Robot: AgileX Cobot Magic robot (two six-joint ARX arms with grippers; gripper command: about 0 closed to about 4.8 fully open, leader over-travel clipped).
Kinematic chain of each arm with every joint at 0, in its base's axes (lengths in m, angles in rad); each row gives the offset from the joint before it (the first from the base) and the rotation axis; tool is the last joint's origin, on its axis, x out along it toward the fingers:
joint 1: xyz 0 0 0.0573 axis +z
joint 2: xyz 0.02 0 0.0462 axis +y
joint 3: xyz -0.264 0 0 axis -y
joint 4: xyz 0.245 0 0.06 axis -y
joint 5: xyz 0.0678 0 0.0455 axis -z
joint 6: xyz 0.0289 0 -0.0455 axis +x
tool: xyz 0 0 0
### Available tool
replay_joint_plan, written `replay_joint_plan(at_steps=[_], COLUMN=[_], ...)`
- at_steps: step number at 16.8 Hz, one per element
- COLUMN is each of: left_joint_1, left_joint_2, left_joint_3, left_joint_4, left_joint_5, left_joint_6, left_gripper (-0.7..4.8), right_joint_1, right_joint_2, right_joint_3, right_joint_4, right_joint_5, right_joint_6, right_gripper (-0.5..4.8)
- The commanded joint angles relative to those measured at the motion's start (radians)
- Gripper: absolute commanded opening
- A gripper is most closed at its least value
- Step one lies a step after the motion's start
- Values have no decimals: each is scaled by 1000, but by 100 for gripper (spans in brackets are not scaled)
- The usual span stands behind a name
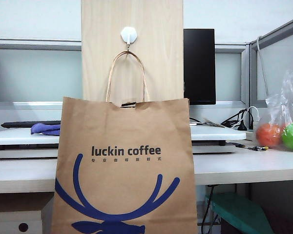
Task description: Pick up the paper bag and hang it on the hook.
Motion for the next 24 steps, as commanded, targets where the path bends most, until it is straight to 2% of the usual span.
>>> replay_joint_plan(at_steps=[1, 8, 24], left_joint_1=[1, 1, 1], left_joint_2=[0, 0, 0], left_joint_3=[1, 1, 1], left_joint_4=[12, 12, 12], left_joint_5=[1, 0, 1], left_joint_6=[4, 4, 4], left_gripper=[-6, -6, -6], right_joint_1=[32, 98, 96], right_joint_2=[-37, -69, -69], right_joint_3=[-8, -8, -7], right_joint_4=[5, -6, 15], right_joint_5=[4, -3, -3], right_joint_6=[-49, -61, -61], right_gripper=[-1, -1, -1])
